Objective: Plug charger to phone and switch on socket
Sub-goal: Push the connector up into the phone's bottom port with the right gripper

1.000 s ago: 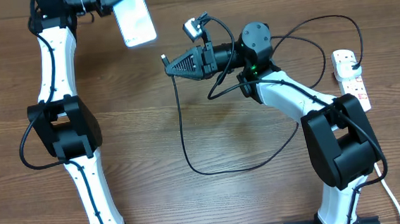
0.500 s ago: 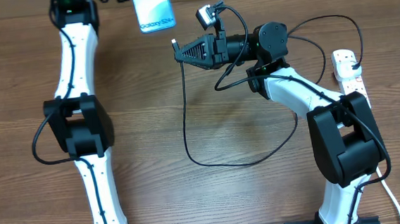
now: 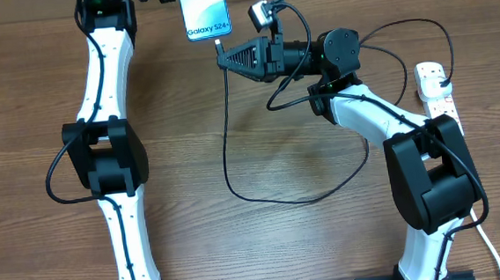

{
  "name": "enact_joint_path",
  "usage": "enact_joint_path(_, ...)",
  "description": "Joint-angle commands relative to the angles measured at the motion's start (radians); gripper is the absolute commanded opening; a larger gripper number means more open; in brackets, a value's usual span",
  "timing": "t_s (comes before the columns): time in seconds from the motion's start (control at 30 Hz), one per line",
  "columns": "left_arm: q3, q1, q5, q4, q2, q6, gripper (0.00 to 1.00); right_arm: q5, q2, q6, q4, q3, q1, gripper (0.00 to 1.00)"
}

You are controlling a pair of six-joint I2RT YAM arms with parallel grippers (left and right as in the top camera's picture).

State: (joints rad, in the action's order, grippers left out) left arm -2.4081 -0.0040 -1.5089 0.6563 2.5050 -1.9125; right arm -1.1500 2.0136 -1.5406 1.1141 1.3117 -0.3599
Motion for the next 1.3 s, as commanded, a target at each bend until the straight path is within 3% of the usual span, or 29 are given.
enact_joint_path(0.0, -0.011, 0.004, 0.051, 0.012, -0.007, -0.017, 0.05, 0.061, 0.003, 0.0, 0.007, 0.014, 0.002, 0.04)
enact_joint_path(1.27, -0.011, -0.022, 0.092, 0.01, -0.007, -0.014, 0.05, 0.103, 0.003, 0.004, -0.002, 0.014, 0.002, 0.04)
